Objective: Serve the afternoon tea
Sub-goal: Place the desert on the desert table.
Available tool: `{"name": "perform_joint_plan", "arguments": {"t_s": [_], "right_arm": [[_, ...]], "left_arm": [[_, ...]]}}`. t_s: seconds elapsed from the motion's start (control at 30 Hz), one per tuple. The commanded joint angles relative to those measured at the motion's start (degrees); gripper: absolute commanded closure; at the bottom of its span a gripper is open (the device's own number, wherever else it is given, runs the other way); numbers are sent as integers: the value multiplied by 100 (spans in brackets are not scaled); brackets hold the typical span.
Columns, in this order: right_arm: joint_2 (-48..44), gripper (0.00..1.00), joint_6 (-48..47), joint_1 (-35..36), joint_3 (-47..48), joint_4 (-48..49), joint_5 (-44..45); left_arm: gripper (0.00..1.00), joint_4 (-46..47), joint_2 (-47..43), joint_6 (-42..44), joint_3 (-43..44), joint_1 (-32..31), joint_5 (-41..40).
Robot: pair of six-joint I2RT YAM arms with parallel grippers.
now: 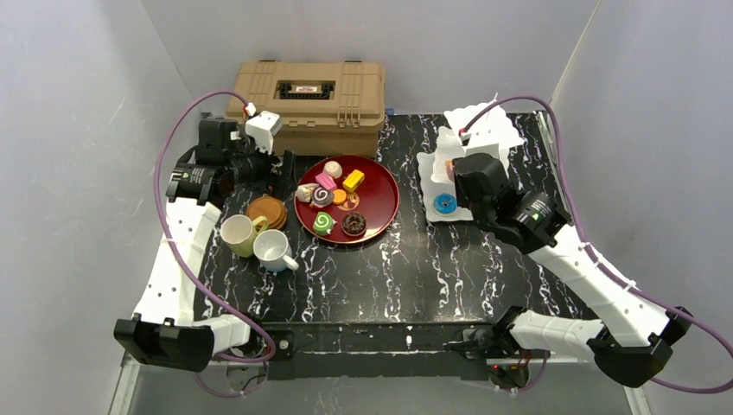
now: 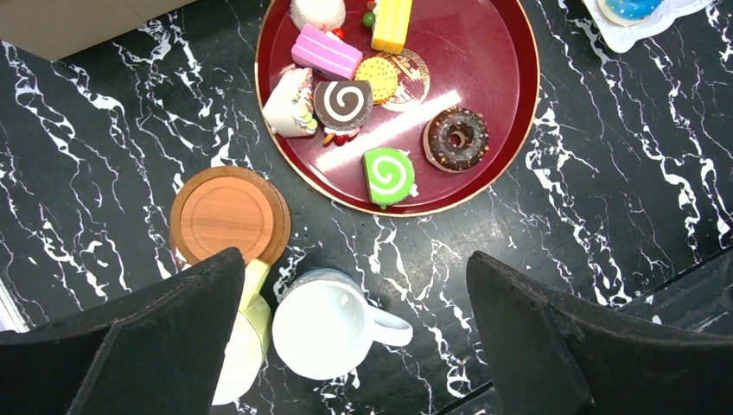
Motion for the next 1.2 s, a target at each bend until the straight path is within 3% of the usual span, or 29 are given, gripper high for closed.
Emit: {"name": "perform_joint_plan", "arguments": {"t_s": [0.0,0.47,0.9,1.03,1.17], "right_arm": [[-260,62,86,-75,-246,373,584],[-229,61,-293,-451,-865,1265,755],[-333,42,-311,-655,-1167,1534,596],[-355,42,-313,-665,-1038,1518,470],[-449,52,-363,-666,-729,1423,-1]], "left_arm": [[1,-126,-66,3,220,25,153],[1,-172,-63,47,235,25,96],[1,-195,-48,31,315,25,91],[1,-202,-56,44,311,25,83],[1,-215,-65,53,325,25,66]]}}
